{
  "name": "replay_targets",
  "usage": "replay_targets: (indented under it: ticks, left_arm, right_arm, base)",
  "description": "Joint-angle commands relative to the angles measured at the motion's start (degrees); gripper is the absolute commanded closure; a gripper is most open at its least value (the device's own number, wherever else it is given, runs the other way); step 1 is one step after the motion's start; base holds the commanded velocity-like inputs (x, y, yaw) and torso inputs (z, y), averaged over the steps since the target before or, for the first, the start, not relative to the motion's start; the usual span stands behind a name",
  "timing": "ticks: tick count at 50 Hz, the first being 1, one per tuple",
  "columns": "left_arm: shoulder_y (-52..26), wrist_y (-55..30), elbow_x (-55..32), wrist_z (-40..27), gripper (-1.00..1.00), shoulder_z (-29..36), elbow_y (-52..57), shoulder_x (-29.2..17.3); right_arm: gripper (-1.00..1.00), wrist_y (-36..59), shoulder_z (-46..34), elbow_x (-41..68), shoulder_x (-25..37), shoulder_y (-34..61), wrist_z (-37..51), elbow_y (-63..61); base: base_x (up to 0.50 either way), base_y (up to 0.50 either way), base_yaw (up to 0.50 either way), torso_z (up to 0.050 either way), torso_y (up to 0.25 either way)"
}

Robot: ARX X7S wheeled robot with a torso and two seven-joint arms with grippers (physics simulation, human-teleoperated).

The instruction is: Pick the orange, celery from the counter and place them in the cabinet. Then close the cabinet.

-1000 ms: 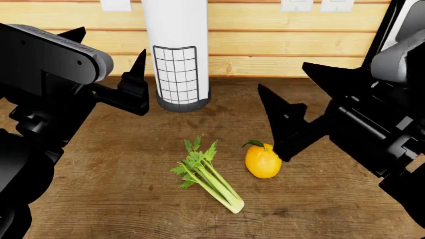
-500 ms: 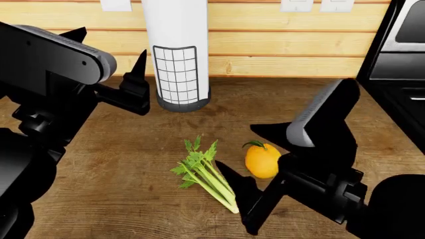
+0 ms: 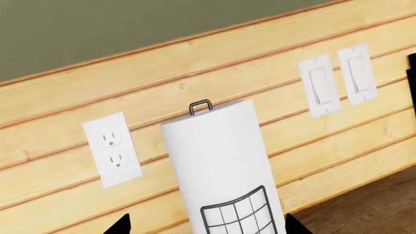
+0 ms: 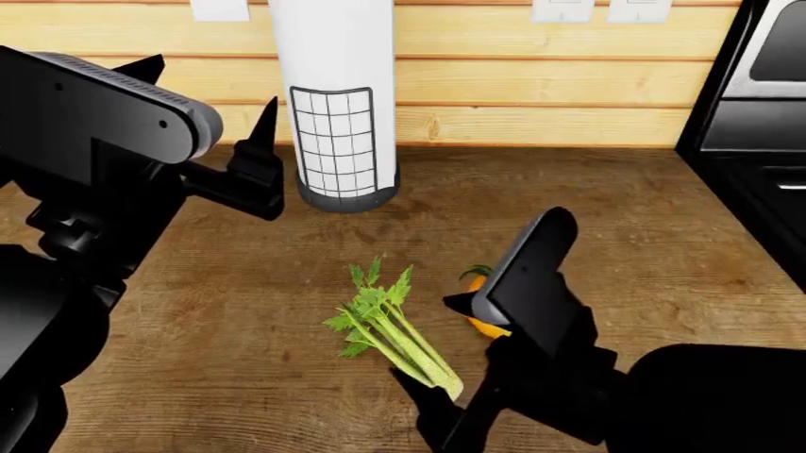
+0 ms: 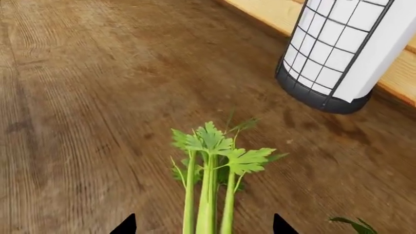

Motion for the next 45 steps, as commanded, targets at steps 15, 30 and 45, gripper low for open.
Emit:
replay_targets:
  ticks: [15, 30, 45]
  left_arm:
    - [-0.18, 0.70, -0.36, -0.37, -1.00, 0.29, -0.66, -0.54]
    - [0.27, 0.79, -0.84, -0.61, -1.00, -0.22, -0.30, -0.93]
    - [0.81, 1.00, -1.19, -0.97, -1.00, -0.21, -0.14, -1.10]
  right_arm:
    - [-1.00, -6.05, -11.34, -13.72, 1.46, -2.23, -7.15, 4.31]
    - [-1.00, -8.26, -16.65, -18.73, 2.06, -3.46, -8.26, 7.22]
    - [1.00, -8.63, -20.36, -20.78, 2.42, -3.77, -8.73, 8.85]
  base:
    - [0.00, 0.00, 0.00, 0.000, 0.000]
    - [0.00, 0.00, 0.00, 0.000, 0.000]
    - [0.00, 0.00, 0.00, 0.000, 0.000]
